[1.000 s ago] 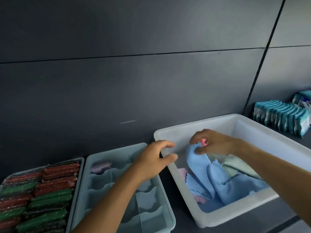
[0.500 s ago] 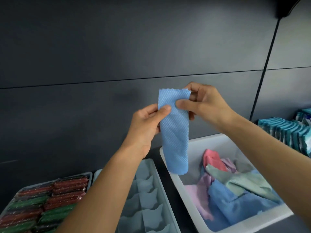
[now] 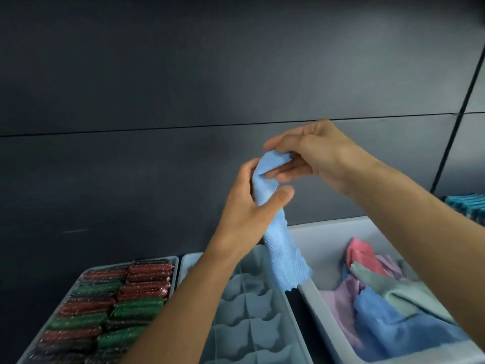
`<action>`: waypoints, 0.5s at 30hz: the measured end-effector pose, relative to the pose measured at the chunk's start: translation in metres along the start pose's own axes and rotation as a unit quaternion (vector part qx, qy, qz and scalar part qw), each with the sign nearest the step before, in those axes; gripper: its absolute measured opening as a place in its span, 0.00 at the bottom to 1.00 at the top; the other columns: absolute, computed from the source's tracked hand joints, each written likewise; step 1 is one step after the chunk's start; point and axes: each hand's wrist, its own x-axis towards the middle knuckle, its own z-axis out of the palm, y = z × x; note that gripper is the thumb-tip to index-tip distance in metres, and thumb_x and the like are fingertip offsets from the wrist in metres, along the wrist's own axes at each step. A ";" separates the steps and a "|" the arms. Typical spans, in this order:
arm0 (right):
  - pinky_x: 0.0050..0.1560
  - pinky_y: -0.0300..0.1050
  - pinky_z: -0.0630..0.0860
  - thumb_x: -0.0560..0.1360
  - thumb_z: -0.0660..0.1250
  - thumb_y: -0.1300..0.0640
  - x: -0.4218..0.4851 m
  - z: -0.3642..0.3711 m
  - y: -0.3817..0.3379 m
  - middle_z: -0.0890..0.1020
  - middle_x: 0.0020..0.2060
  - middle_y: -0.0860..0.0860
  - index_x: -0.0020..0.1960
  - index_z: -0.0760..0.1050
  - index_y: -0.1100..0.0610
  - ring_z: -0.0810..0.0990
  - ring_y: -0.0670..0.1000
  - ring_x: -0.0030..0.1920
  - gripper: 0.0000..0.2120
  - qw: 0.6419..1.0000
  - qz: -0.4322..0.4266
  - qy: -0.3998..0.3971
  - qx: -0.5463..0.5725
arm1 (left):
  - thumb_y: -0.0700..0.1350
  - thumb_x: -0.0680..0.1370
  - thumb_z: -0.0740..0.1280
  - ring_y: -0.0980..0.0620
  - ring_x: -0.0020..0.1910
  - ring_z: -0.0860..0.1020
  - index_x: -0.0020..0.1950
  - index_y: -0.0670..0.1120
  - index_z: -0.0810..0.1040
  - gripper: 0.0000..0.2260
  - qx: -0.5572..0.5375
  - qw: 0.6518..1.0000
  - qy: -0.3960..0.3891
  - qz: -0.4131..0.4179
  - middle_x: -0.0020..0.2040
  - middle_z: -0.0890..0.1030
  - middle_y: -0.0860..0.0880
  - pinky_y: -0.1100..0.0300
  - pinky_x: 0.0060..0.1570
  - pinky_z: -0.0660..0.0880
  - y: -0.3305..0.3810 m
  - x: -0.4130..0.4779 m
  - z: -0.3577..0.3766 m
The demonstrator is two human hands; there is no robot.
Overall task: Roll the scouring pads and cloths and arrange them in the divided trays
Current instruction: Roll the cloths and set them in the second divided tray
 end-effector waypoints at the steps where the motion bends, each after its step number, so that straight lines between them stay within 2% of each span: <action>1: 0.44 0.47 0.83 0.76 0.60 0.68 0.000 0.000 0.000 0.85 0.44 0.61 0.49 0.81 0.63 0.86 0.58 0.41 0.11 0.999 0.017 -0.034 0.003 | 0.41 0.77 0.69 0.56 0.54 0.81 0.61 0.53 0.74 0.14 0.003 1.000 0.007 -0.016 0.54 0.83 0.55 0.56 0.56 0.78 -0.001 -0.001 -0.001; 3: 0.48 0.43 0.82 0.76 0.60 0.70 -0.003 0.000 0.001 0.85 0.46 0.61 0.48 0.80 0.61 0.86 0.55 0.46 0.11 0.996 0.017 -0.091 -0.014 | 0.38 0.80 0.64 0.46 0.51 0.84 0.60 0.45 0.77 0.09 -0.055 0.996 0.000 -0.064 0.51 0.85 0.46 0.51 0.53 0.80 -0.005 -0.004 -0.009; 5: 0.47 0.40 0.81 0.74 0.64 0.72 -0.005 0.001 0.001 0.86 0.45 0.59 0.46 0.80 0.58 0.85 0.53 0.47 0.11 0.993 -0.008 -0.106 -0.048 | 0.43 0.82 0.63 0.42 0.50 0.84 0.60 0.43 0.78 0.09 -0.119 0.985 -0.047 -0.116 0.52 0.85 0.43 0.52 0.50 0.82 -0.010 -0.009 -0.022; 7: 0.42 0.39 0.82 0.73 0.68 0.70 -0.005 0.003 0.002 0.86 0.42 0.59 0.45 0.80 0.59 0.86 0.53 0.42 0.08 0.993 -0.031 -0.077 -0.086 | 0.50 0.80 0.62 0.43 0.51 0.84 0.59 0.44 0.79 0.13 -0.130 0.975 -0.102 -0.150 0.53 0.85 0.43 0.54 0.49 0.81 -0.016 -0.019 -0.032; 8: 0.36 0.38 0.81 0.72 0.69 0.67 -0.005 0.004 0.003 0.86 0.38 0.58 0.42 0.80 0.58 0.85 0.52 0.36 0.06 0.991 -0.046 -0.050 -0.116 | 0.52 0.78 0.63 0.43 0.50 0.84 0.57 0.45 0.80 0.14 -0.133 0.970 -0.125 -0.162 0.53 0.85 0.42 0.54 0.48 0.81 -0.020 -0.023 -0.036; 10: 0.26 0.32 0.70 0.71 0.72 0.60 0.000 0.005 0.010 0.81 0.27 0.53 0.33 0.78 0.57 0.76 0.46 0.24 0.09 0.980 -0.083 0.021 -0.177 | 0.50 0.78 0.64 0.42 0.49 0.84 0.54 0.44 0.81 0.13 -0.132 0.959 -0.157 -0.197 0.52 0.85 0.40 0.54 0.44 0.81 -0.027 -0.034 -0.042; 12: 0.23 0.31 0.61 0.69 0.74 0.57 0.006 0.003 0.020 0.70 0.23 0.48 0.31 0.76 0.58 0.64 0.43 0.22 0.12 0.973 -0.088 0.072 -0.199 | 0.47 0.80 0.63 0.41 0.49 0.84 0.57 0.42 0.80 0.11 -0.117 0.946 -0.186 -0.240 0.53 0.85 0.40 0.53 0.42 0.80 -0.037 -0.043 -0.049; 15: 0.25 0.34 0.61 0.68 0.74 0.55 0.014 -0.004 0.039 0.66 0.22 0.45 0.29 0.72 0.57 0.62 0.43 0.24 0.14 0.973 -0.026 0.088 -0.210 | 0.46 0.82 0.61 0.39 0.49 0.83 0.60 0.42 0.78 0.12 -0.109 0.923 -0.226 -0.293 0.54 0.84 0.39 0.51 0.45 0.81 -0.052 -0.056 -0.065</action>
